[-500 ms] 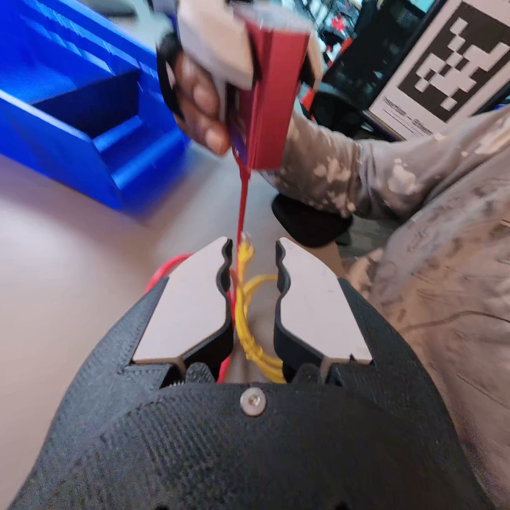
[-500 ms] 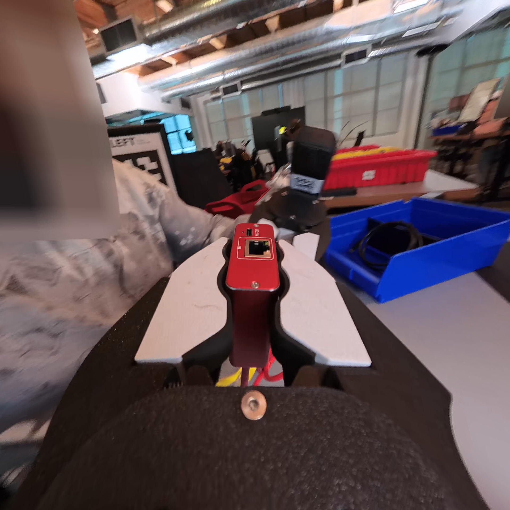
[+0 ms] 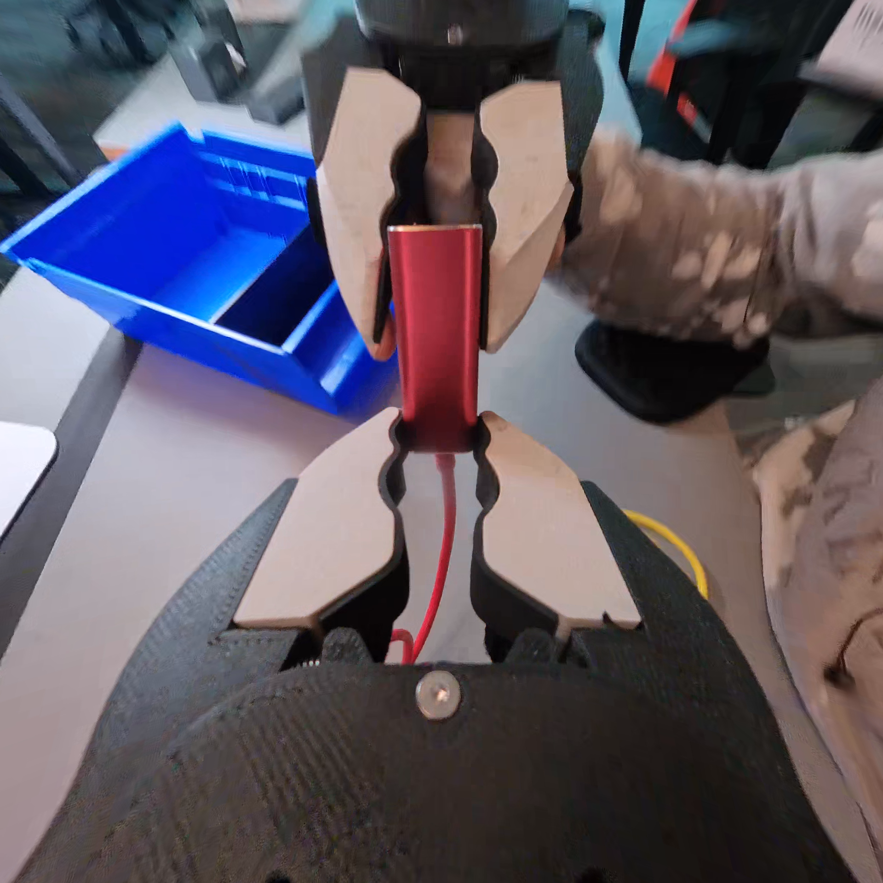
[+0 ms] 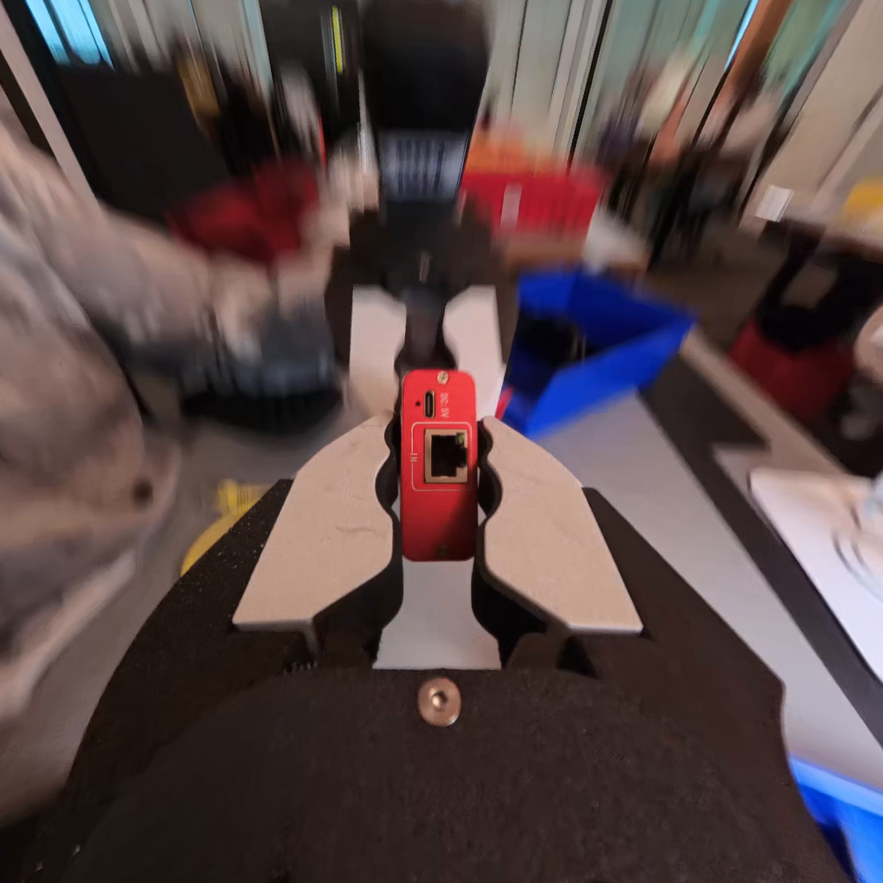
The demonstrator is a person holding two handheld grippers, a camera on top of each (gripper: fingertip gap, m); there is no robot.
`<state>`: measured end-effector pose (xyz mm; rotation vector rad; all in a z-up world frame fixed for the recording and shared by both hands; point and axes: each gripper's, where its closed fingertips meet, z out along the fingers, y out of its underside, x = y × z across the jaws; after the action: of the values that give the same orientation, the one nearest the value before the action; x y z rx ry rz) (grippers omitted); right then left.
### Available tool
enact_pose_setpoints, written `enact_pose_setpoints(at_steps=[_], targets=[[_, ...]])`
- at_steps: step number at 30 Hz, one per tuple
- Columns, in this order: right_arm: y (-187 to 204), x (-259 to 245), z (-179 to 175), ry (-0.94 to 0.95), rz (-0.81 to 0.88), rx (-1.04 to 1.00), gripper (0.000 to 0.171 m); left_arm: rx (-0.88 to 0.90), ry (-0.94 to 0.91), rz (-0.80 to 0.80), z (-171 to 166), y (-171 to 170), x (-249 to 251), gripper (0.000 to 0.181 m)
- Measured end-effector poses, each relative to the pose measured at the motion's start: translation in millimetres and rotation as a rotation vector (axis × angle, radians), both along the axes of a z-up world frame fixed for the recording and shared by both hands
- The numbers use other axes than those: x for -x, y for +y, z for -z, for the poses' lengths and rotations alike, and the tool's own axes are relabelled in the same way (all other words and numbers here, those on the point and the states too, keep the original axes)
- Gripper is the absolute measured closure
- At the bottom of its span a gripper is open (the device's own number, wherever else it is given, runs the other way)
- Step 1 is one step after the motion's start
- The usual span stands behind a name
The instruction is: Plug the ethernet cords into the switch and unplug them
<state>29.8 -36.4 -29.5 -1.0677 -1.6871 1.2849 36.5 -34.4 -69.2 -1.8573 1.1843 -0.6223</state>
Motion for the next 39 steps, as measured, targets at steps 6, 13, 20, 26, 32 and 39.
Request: enact_pose_setpoints(at_steps=[6, 13, 20, 26, 32, 39], targets=[[-3.9, -5.9, 64.4, -0.381, 0.021, -0.238, 0.140, 0.180, 0.431, 0.102, 42.5, -12.3, 11.4, 0.155], [-12.9, 6.8, 95.0, -0.317, 0.032, -0.125, 0.141, 0.255, 0.595, 0.166, 53.3, -15.5, 14.9, 0.155], [-7.2, 8.4, 80.7, -0.192, -0.003, 0.073, 0.143, 0.170, 0.343, 0.089, 34.8, -4.7, 8.3, 0.153], [19.5, -3.8, 51.8, -0.008, 0.005, 0.316, 0.142, -0.061, 0.013, -0.032, -22.9, -21.1, 13.3, 0.154], [52.2, -29.3, 3.7, 0.290, 0.019, 0.537, 0.142, -0.006, -0.012, -0.007, 13.1, -54.1, 6.9, 0.156], [82.2, -73.5, -41.9, 0.597, 0.051, 0.678, 0.141, 0.201, 0.106, 0.009, 125.3, -47.8, -6.1, 0.153]])
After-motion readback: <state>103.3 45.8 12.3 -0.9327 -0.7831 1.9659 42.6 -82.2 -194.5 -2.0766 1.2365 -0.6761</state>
